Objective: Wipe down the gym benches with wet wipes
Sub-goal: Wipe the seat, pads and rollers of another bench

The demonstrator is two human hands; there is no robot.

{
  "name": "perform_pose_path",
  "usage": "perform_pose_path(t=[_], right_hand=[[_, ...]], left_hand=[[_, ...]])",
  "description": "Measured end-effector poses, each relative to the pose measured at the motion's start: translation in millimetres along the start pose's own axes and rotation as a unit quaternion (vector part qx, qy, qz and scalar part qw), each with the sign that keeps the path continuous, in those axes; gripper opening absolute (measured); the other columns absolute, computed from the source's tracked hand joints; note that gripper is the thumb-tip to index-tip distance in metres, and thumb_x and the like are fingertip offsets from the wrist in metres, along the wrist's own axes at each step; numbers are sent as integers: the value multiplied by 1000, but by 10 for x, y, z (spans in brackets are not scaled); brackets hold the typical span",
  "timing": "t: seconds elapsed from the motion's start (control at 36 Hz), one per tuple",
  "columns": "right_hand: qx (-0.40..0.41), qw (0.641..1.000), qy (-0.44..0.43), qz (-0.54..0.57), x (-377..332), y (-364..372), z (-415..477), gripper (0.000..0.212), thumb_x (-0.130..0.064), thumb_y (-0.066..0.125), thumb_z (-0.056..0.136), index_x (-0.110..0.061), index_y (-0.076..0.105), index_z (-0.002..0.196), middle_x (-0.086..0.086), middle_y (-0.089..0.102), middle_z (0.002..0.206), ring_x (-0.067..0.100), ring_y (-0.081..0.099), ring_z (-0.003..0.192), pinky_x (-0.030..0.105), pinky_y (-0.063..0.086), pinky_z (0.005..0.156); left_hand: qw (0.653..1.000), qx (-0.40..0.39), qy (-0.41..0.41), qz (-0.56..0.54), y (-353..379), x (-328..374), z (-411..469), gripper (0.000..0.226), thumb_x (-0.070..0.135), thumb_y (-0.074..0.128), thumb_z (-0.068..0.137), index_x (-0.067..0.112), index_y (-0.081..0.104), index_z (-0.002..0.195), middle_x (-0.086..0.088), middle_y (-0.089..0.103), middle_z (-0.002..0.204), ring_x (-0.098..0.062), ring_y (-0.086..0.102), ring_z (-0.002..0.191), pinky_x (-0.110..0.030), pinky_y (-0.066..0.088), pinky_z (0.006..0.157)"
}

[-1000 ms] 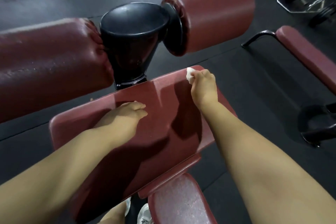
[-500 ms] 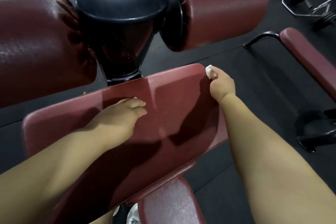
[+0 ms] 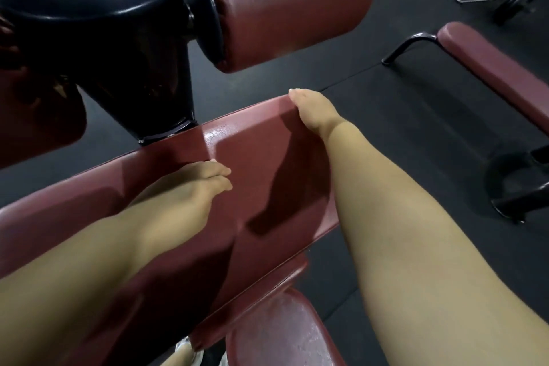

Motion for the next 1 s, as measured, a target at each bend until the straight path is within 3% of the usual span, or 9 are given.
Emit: perform_pose_path(t=[0.08,0.22,0.33,0.47,0.56,0.67,0.72,0.81,1.0], right_hand=[[17,1000,17,-19,63,-47,-3,45,-32,25,103,-10,57,126,9,52,137,26,46,125,31,32,101],[22,996,80,-19,348,-151,-168,37,-19,24,101,-17,39,67,16,59,110,26,45,93,31,29,75],[20,987,160,-20,668,-257,-553,36,-18,32,101,-4,56,122,17,55,129,33,51,118,33,42,92],[1,976,191,-107,1016,-356,-1053,41,-12,25,104,-4,43,140,18,45,141,33,47,126,35,38,102],[-15,962,196,-188,1096,-401,-1309,37,-3,34,98,0,54,128,13,62,102,31,60,94,32,48,80],[-56,938,260,-222,1159,-423,-1599,44,1,51,78,-7,62,120,1,42,56,16,41,50,22,35,46],[0,949,265,-170,1231,-456,-1579,14,-3,52,84,-6,65,90,2,41,60,17,43,56,23,34,49],[103,966,219,-87,1115,-504,-1453,35,-13,43,95,-10,36,61,3,40,62,17,38,54,27,25,45],[135,977,140,-85,517,-281,-776,26,-19,41,101,-1,58,106,15,62,106,32,60,100,27,38,71]], left_hand=[[1000,25,2,-3,20,-69,-184,48,-13,55,76,20,69,109,7,56,129,-15,51,124,-12,23,104],[999,23,29,6,68,98,-175,49,-17,57,72,17,71,105,2,61,125,-19,53,123,-30,30,105],[1000,-8,30,5,191,144,-196,42,-18,63,67,11,73,96,-6,67,113,-30,61,111,-44,37,96],[999,-5,42,7,263,242,-210,43,-13,52,80,10,68,112,-5,58,129,-27,49,127,-29,25,106],[999,-32,23,-12,314,235,-238,49,-10,45,85,15,60,125,2,46,142,-17,34,137,-19,18,108],[999,-39,20,-12,293,231,-251,51,-8,44,85,18,58,127,4,43,144,-14,32,138,-18,18,109],[999,-41,11,-17,262,211,-241,51,-8,44,85,18,58,127,5,44,143,-14,33,137,-17,18,108],[999,-34,-1,-27,209,133,-227,52,-8,45,84,18,59,126,5,45,142,-15,37,135,-15,18,106],[999,11,-42,-27,106,-249,-256,51,-7,48,83,21,61,124,6,45,142,-13,36,136,-24,23,113]])
Point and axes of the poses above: each hand's wrist, its own z-axis towards the middle knuckle, its own y-axis out of the palm, x = y × z, the point moved 8 cm from there along z, towards the middle knuckle
